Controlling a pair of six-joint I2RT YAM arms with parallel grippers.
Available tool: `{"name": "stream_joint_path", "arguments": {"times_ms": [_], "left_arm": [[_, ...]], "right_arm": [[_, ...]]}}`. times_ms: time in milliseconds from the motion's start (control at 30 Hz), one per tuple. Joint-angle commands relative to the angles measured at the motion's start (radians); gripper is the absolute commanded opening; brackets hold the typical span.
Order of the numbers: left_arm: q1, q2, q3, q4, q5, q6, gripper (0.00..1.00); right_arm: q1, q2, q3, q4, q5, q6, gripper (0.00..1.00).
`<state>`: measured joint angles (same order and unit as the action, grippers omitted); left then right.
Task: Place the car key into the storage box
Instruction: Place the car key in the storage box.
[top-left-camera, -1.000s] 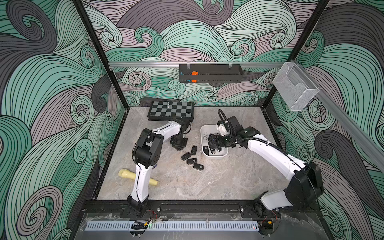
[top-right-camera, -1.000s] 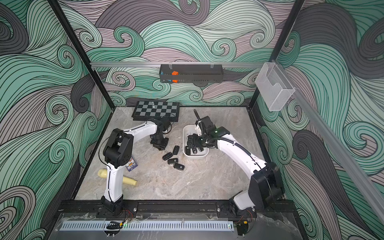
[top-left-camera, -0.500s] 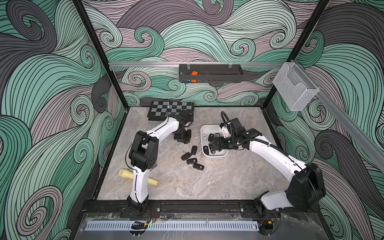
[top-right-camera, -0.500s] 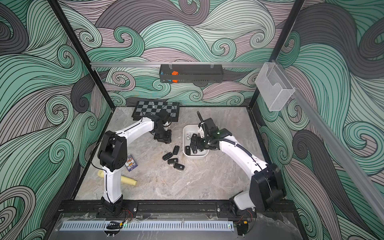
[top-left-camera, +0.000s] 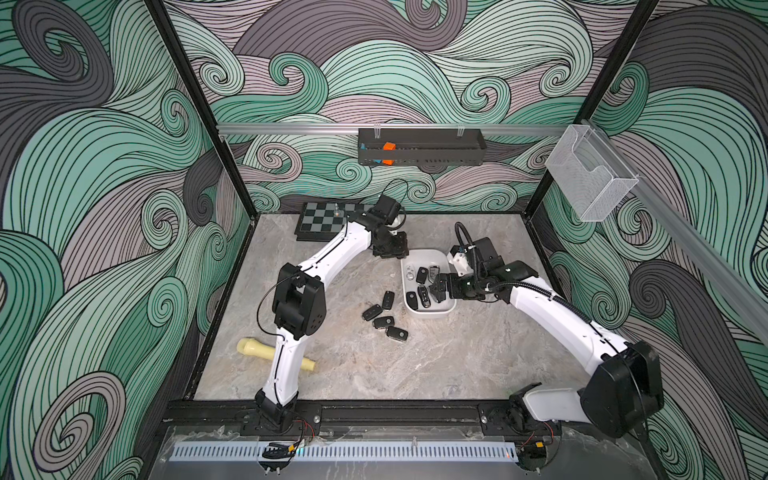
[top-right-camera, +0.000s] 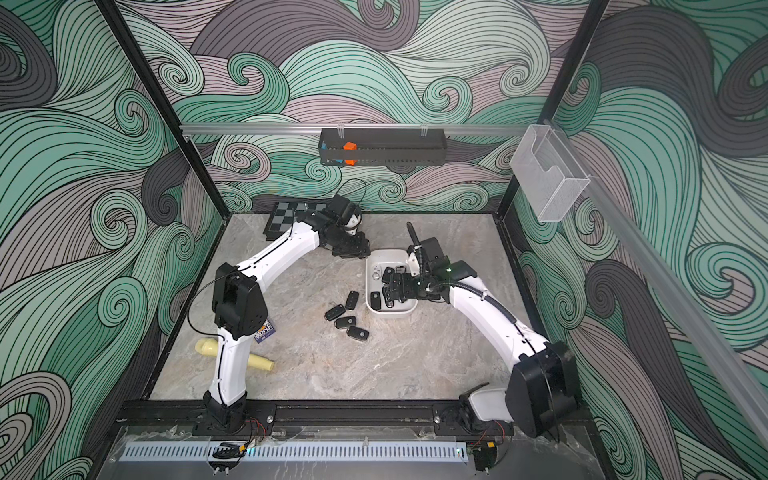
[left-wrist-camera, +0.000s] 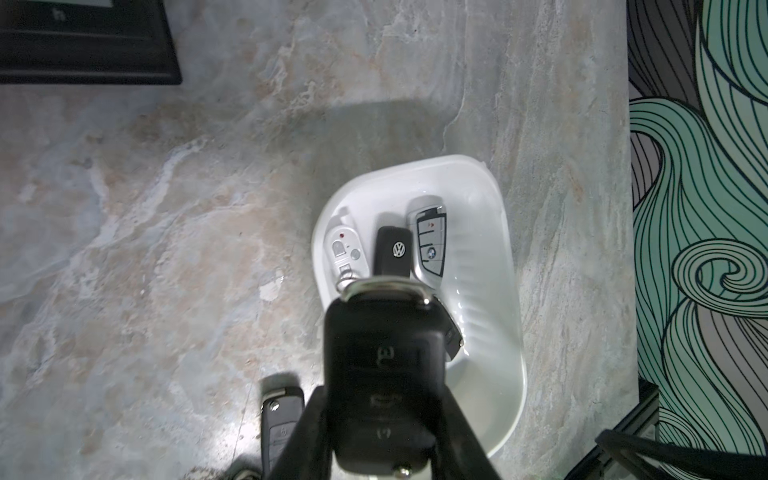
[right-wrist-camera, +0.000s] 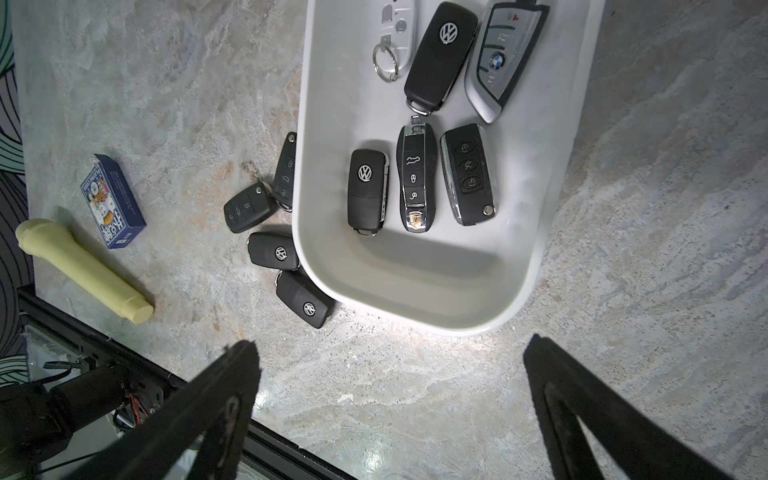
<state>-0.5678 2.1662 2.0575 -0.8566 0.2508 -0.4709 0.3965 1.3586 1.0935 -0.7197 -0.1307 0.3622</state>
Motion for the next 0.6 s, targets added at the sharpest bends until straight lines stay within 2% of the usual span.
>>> {"name": "stream_joint_path", "arguments": {"times_ms": [0, 267, 433, 567], "left_arm": [[-0.032, 0.087, 0.103, -0.075, -0.01, 0.024, 0.22], [-0.089, 0.23, 0.29, -0.184, -0.137, 0.086, 0.22], [-0.124, 0.269, 0.311, -0.191, -0.218, 0.13, 0.23], [-0.133, 0.297, 0.325, -0.201, -0.24, 0.132, 0.23]], "right_arm": [[-0.015, -0.029, -0.022, 0.002, -0.019, 0.018, 0.99], [-0.027, -0.062, -0.054, 0.003, -0.019, 0.035, 0.99], [-0.033, -0.076, -0.069, 0.002, -0.016, 0.041, 0.99], [-0.038, -0.087, -0.077, 0.002, -0.014, 0.044, 0.99]]}}
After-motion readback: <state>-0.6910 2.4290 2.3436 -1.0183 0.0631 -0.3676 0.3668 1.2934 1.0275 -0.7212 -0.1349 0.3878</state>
